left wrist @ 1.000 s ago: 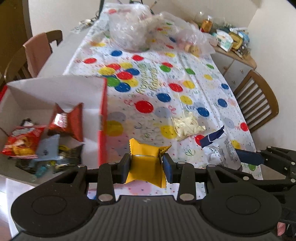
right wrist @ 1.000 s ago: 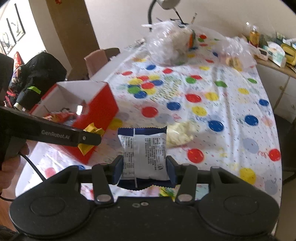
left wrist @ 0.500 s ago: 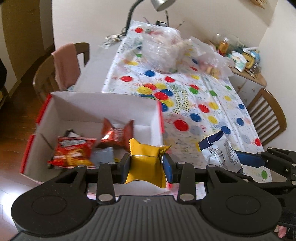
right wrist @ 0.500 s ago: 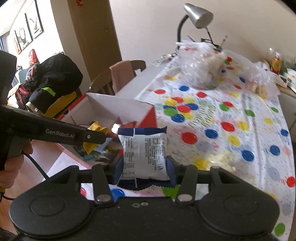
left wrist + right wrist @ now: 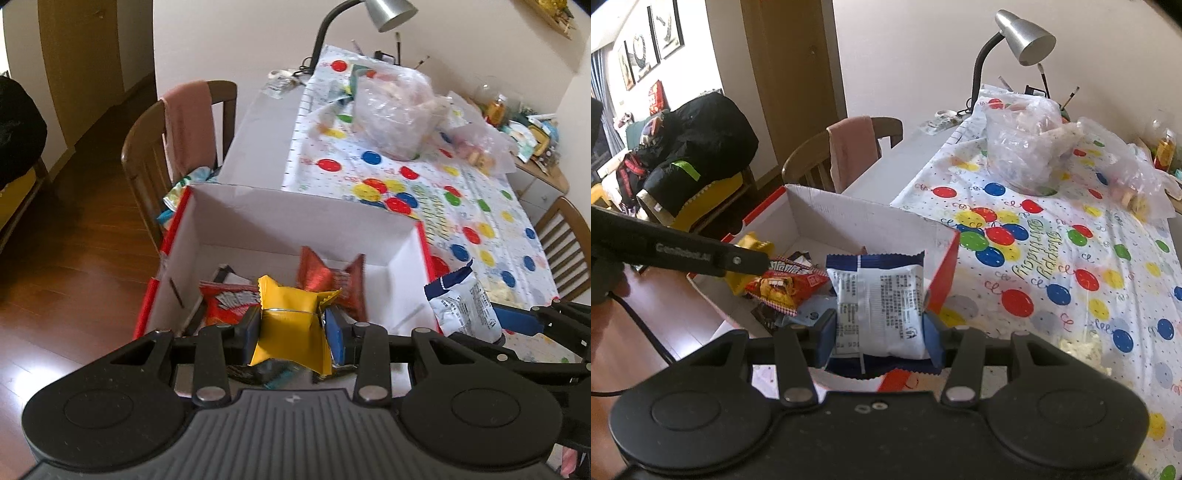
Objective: Organize snacks
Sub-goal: 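Carry the yellow packet and white-blue packet over the red box with both tools, then open both tools to drop the two packets into the box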
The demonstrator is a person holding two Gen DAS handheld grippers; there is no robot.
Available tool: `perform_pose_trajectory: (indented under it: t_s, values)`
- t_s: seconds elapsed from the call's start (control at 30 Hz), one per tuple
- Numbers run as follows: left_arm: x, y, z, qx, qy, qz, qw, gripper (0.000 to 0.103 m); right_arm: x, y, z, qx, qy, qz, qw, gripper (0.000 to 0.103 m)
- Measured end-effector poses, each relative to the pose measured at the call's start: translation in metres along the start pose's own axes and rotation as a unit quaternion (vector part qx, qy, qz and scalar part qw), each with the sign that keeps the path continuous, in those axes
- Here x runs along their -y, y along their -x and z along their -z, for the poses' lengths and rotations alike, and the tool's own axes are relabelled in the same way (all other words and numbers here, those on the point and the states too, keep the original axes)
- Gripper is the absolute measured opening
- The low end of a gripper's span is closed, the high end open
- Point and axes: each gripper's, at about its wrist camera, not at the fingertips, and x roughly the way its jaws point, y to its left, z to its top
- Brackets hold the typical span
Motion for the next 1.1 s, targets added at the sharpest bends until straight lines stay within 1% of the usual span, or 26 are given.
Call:
perform_pose_trajectory:
  t_s: [0.1, 0.23, 0.43, 0.53, 0.67, 0.93, 1.1]
  values:
    - [-0.012, -0.011, -0.009, -0.006, 0.001, -0.01, 0.9999, 0.037, -0.007, -0.015, -0.006, -0.005, 0.005, 0.004, 1.0, 0.047]
    - [-0.025, -0.029, -0.019, -0.018, 0.002, -0.02, 0.9996, 0.037, -0.014, -0.039, -0.012, -0.024, 0.008, 0.007, 1.0, 0.047]
    - [-0.042, -0.057, -0.033, -0.045, 0.007, -0.021, 0.9987, 0.037, -0.024, -0.074, -0.018, -0.059, 0.012, 0.007, 0.998, 0.047]
    - [-0.042, -0.07, -0.035, -0.059, 0.0, -0.018, 0.9981, 0.037, -0.027, -0.09, -0.019, -0.073, 0.017, 0.006, 0.997, 0.047]
    - [-0.039, -0.085, -0.037, -0.078, -0.012, -0.024, 0.9966, 0.037, -0.029, -0.11, -0.017, -0.093, 0.018, 0.003, 0.995, 0.047]
    - [-0.032, -0.109, -0.035, -0.122, -0.03, -0.029, 0.9916, 0.037, -0.034, -0.131, -0.01, -0.12, 0.032, 0.004, 0.992, 0.047]
    - [-0.029, -0.113, -0.034, -0.128, -0.031, -0.03, 0.9908, 0.038, -0.038, -0.135, -0.008, -0.124, 0.041, 0.008, 0.991, 0.048]
